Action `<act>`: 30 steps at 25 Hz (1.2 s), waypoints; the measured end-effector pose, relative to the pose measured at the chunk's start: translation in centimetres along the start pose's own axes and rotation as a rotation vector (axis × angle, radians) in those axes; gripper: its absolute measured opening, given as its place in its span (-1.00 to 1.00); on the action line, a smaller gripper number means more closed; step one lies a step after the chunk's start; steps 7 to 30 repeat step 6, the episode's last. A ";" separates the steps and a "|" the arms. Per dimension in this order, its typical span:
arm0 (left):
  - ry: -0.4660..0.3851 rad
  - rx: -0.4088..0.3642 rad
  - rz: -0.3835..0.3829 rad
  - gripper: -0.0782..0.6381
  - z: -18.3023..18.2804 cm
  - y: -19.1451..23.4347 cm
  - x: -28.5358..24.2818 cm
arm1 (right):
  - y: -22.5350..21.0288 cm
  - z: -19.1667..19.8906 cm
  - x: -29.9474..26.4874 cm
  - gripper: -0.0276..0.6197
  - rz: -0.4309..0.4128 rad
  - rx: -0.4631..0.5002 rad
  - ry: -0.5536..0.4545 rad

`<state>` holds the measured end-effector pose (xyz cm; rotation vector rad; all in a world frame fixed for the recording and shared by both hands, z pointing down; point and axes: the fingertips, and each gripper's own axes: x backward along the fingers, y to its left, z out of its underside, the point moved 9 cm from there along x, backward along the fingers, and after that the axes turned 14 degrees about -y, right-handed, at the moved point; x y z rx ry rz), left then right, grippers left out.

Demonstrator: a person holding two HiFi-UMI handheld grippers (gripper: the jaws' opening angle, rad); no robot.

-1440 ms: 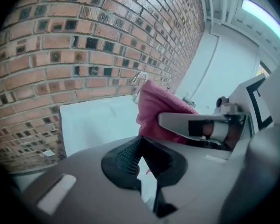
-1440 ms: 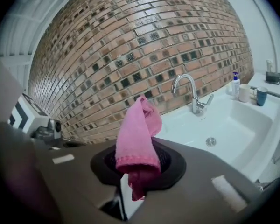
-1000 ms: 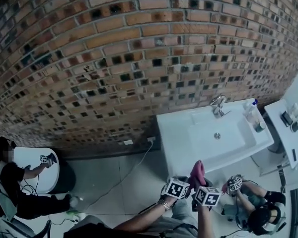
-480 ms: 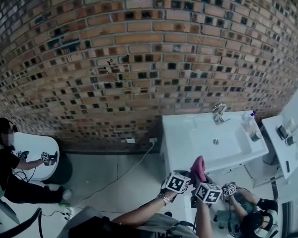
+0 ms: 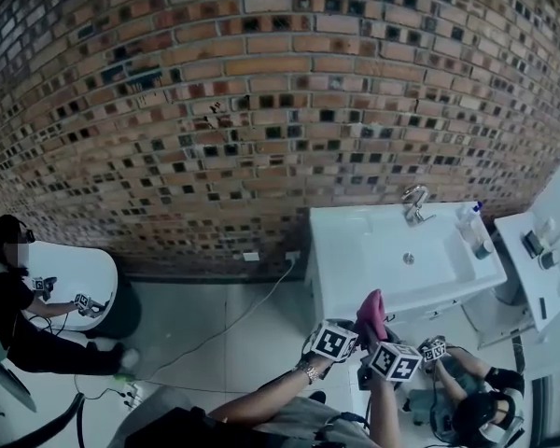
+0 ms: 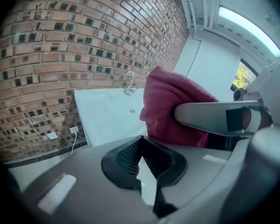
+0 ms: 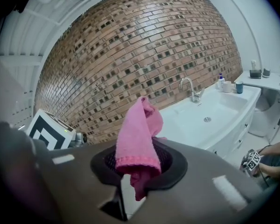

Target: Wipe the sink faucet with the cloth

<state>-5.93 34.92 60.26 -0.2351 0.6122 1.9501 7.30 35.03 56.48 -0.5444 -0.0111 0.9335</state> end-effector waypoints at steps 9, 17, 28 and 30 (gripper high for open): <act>0.030 0.051 -0.047 -0.73 2.1 1.2 3.5 | 2.2 1.8 0.6 -0.71 -0.029 0.015 0.031; 0.030 0.051 -0.047 -0.73 2.1 1.2 3.5 | 2.2 1.8 0.6 -0.71 -0.029 0.015 0.031; 0.030 0.051 -0.047 -0.73 2.1 1.2 3.5 | 2.2 1.8 0.6 -0.71 -0.029 0.015 0.031; 0.030 0.051 -0.047 -0.73 2.1 1.2 3.5 | 2.2 1.8 0.6 -0.71 -0.029 0.015 0.031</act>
